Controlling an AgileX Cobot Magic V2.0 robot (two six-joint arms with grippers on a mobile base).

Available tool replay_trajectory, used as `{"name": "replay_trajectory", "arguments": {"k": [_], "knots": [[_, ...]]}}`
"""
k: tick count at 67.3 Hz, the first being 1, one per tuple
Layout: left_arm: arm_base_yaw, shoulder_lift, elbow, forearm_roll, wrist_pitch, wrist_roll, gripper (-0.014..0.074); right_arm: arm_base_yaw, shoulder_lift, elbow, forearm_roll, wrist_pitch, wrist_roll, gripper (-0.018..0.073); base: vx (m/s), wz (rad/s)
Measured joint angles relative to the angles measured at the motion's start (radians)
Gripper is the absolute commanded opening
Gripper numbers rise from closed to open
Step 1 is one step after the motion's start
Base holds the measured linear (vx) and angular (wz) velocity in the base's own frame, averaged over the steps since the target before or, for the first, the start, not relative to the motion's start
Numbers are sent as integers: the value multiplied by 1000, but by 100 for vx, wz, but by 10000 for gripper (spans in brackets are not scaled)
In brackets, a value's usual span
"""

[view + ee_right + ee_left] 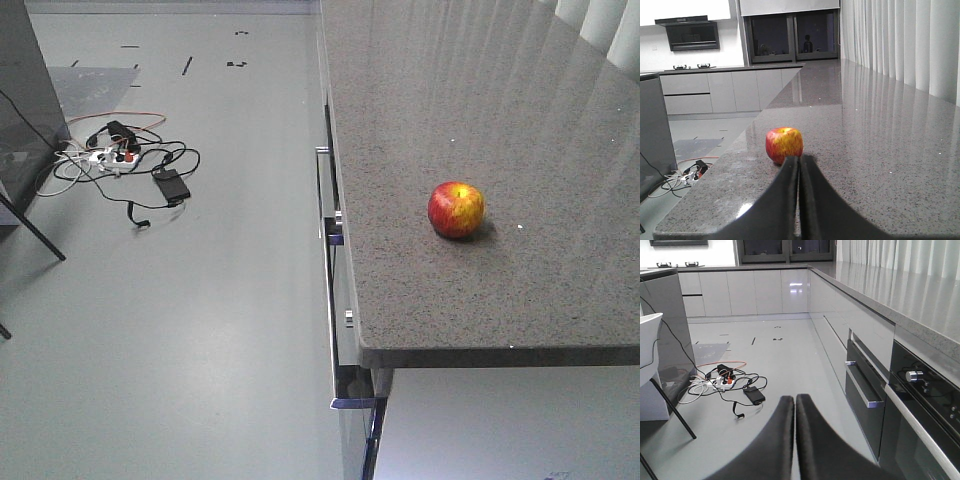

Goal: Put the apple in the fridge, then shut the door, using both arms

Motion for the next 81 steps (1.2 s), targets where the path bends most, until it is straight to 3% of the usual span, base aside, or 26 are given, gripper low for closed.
{"name": "replay_trajectory", "arguments": {"k": [81], "knots": [[0, 0, 0, 0, 0, 0, -6, 0, 0, 0, 8, -5, 27, -3, 0, 0]]}}
